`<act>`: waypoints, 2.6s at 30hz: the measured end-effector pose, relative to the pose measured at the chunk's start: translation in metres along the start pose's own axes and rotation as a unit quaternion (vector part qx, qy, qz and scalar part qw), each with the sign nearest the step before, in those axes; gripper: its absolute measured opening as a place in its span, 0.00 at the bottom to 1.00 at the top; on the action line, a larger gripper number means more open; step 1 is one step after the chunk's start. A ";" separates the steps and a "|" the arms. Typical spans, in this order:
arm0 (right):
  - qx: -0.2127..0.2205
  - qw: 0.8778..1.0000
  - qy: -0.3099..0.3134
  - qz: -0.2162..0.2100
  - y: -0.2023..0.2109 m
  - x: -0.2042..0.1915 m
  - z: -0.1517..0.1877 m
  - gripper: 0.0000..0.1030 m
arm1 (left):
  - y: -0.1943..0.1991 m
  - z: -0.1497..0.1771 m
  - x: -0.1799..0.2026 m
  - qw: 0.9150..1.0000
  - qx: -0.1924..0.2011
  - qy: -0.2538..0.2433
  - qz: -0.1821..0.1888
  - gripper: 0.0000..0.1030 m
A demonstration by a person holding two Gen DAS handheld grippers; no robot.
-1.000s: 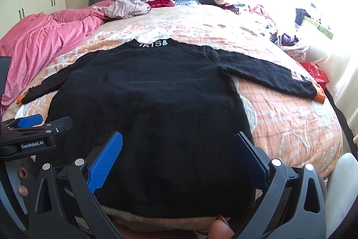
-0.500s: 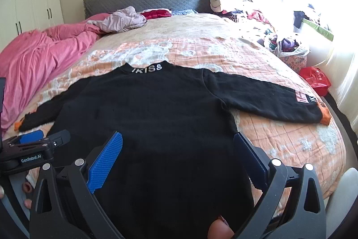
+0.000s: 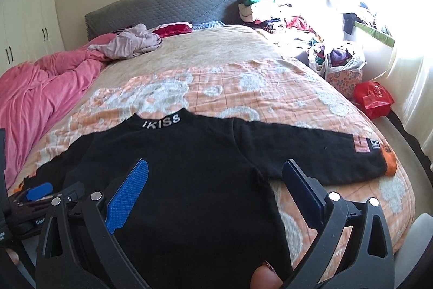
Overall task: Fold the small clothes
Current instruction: 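Move the right tool to the orange-cuffed sleeve and grasp the cuff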
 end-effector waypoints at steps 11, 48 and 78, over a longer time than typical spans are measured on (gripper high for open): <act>-0.001 0.999 -0.042 0.012 -0.029 0.024 -0.036 0.96 | -0.022 -0.039 0.023 1.000 0.000 -0.012 0.016 0.91; -0.047 0.953 -0.236 0.184 -0.115 0.229 0.006 0.96 | -0.123 -0.050 0.107 0.997 -0.051 -0.055 0.037 0.91; -0.098 0.858 -0.489 0.126 -0.148 0.331 0.072 0.96 | -0.151 -0.038 0.102 0.996 -0.076 -0.050 0.026 0.91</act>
Point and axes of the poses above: each gripper's, at about its wrist camera, not at the fingertips, and y roughly against the way its jaws point, x to its right, z to its underside, the point moved 6 cm from there along -y, roughly the way its jaws point, and after that the axes turned 7 degrees about z, right-handed, at the moved point
